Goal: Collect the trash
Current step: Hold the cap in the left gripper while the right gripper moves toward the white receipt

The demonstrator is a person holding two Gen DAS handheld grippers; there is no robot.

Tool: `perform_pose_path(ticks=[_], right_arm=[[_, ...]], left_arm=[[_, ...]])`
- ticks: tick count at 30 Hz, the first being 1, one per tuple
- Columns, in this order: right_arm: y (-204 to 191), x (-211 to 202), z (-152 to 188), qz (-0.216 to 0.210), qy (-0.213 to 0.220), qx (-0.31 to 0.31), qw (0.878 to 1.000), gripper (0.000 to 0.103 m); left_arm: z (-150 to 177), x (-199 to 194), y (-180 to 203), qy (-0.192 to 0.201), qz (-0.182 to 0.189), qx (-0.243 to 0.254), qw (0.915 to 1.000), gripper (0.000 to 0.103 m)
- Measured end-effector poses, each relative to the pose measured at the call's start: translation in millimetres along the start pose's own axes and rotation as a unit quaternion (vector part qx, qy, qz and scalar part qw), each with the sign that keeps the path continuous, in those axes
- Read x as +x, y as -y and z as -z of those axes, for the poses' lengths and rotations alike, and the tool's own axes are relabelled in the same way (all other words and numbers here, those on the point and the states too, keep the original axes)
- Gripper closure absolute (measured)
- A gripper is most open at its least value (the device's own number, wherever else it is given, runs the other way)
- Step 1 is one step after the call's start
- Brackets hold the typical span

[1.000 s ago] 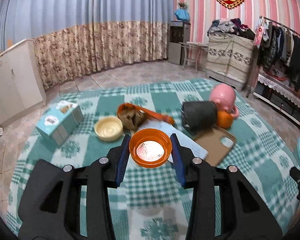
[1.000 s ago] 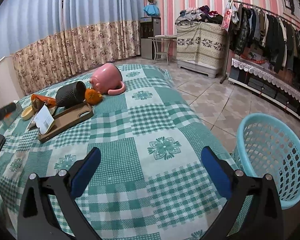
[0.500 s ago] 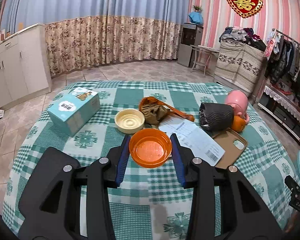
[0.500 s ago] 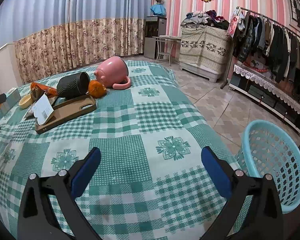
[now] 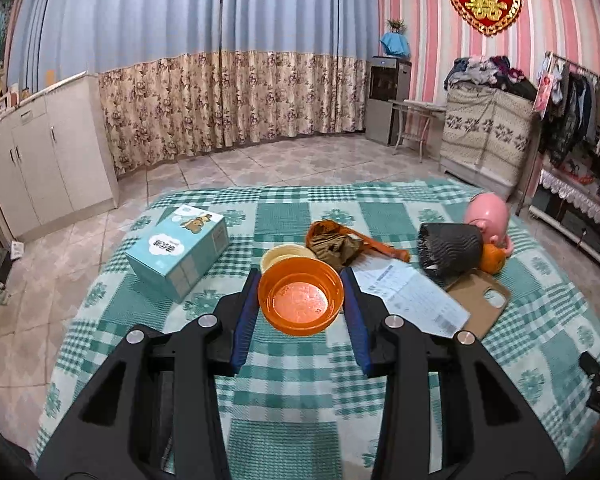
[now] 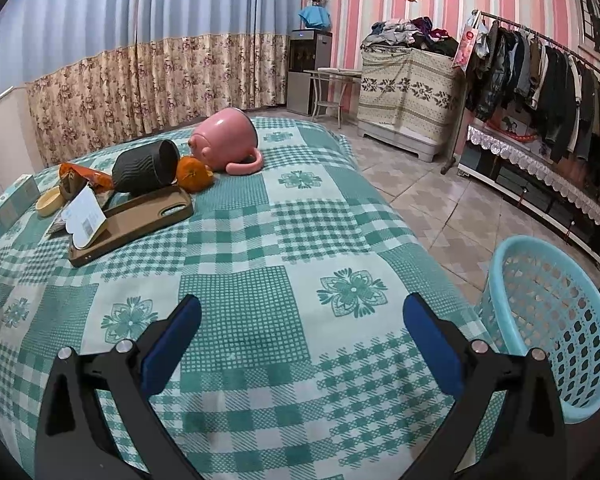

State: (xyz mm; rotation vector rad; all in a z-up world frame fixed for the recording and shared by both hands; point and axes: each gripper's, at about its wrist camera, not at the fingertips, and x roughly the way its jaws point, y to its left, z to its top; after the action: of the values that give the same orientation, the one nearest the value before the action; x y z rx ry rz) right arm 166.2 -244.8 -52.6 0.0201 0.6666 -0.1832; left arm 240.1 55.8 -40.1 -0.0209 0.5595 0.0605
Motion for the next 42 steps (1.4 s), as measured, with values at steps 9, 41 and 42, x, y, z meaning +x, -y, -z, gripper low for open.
perform_pose_path(ticks=[9,41,42], right_arm=[[-11.2,10.2,-6.1,-0.018,-0.01,-0.002,1.0,0.004],[-233.0,80.9,-62.2,-0.145,-0.029,-0.186,0.971,0.004],[-237.7,84.2,-62.7,-0.147,-0.036,-0.19,0.97,0.005]], left_arm=[[-5.1,0.9,-6.4,-0.001,0.001,-0.005,1.0,0.064],[-18.9,16.2,-69.1,-0.001,-0.036,-0.074,0.9966,0.064],[-18.4,17.8,-69.3,-0.004,-0.035,-0.075,0.9966,0.064]])
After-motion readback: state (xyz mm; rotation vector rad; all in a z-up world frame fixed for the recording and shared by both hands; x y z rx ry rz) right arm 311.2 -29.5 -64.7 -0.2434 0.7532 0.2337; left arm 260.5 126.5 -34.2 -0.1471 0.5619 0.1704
